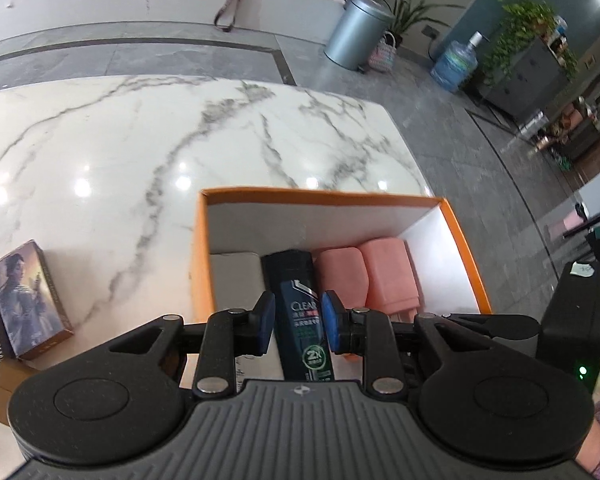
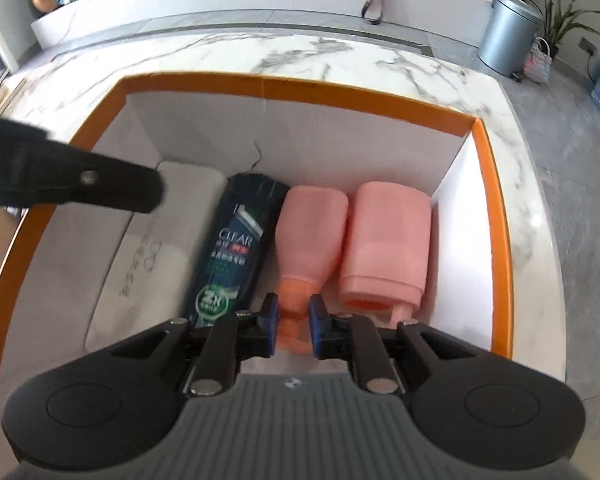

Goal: Organize rigid objects
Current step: 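Push the pink items beside the CLEAR bottle with the right gripper, then withdraw both tools from the orange box toward the white lotion tube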

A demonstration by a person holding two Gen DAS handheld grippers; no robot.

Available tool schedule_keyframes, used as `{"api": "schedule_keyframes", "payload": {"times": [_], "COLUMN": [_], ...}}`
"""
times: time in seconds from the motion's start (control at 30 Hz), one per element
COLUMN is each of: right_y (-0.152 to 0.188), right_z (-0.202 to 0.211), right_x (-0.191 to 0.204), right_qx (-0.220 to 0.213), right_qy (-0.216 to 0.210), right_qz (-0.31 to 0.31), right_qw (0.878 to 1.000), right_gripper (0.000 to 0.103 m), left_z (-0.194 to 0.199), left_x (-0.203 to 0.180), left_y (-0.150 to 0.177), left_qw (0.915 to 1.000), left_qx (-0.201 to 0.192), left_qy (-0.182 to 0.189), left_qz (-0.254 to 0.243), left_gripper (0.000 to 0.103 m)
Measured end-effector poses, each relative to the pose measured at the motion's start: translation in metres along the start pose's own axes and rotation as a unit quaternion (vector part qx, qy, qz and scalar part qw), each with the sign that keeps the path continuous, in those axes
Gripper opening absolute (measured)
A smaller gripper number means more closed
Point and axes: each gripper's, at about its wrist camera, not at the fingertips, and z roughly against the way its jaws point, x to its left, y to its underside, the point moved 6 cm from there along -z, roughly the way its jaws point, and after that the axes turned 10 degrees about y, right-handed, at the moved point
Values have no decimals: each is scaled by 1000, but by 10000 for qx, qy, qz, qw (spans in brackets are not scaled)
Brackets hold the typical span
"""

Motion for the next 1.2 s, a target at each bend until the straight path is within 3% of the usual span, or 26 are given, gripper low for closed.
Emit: {"api": "schedule_keyframes", "payload": {"times": [0.3,0.53,0.63,0.87,1.0,1.2], "right_y": [-7,-1,8,29,37,56], "right_z": [4,41,63,110,133,152], "right_x": [-1,-1,7,44,75,131], "right_qx": [-71,-424,-640,-1123,-1333,-1290], "right_qy": [40,-38,-154,-637,-890,-1248], "right_qz": [-121,-454,-670,-1084,-1018,-649], "right_qw": [9999,9981,9956,9857,9818,9816], "right_gripper": [15,23,31,35,35,35], "left_z": [24,80,113,185,208,207], "left_x": [2,8,22,66,83,89], "left_y": [4,23,37,74,99,140], "left_qw": [9998,9975,9961,9906,9897,9952], "left_qx": [-166,-578,-796,-1143,-1135,-533], "left_qy": [49,18,-133,-752,-876,-697], "left_qz": [-109,-402,-369,-72,8,-441], "left_gripper": [30,30,30,30,30,30]}}
